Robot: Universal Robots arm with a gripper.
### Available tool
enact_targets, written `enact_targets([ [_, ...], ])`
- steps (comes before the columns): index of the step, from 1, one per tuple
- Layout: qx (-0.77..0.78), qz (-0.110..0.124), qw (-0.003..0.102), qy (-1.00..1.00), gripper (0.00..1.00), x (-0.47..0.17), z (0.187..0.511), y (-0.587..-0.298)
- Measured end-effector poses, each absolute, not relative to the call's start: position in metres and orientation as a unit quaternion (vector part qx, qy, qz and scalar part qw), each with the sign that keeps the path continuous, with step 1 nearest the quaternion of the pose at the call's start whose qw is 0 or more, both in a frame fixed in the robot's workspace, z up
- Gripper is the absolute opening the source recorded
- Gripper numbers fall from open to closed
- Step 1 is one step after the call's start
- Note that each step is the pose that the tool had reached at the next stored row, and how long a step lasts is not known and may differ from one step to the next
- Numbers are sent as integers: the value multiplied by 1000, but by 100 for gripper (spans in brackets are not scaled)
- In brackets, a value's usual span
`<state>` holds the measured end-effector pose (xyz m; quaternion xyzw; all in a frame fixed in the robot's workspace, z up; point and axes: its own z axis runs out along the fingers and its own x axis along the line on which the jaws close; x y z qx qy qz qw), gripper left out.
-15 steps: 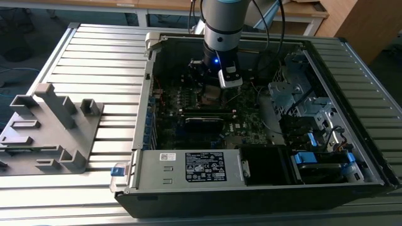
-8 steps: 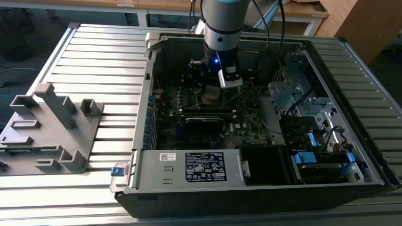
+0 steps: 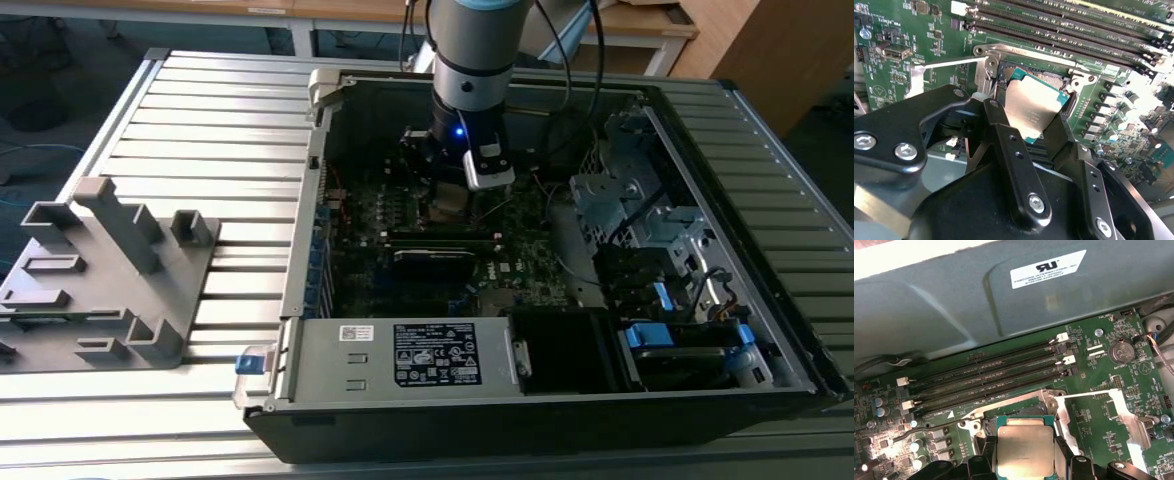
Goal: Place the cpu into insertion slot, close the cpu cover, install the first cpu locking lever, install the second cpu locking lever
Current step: 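Place the cpu into insertion slot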
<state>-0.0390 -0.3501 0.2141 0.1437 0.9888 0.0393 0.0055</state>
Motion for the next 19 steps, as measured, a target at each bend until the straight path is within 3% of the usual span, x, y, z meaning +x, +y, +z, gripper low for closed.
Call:
enact_targets([
  [19,76,43,2,996,54,-39,212,-350],
])
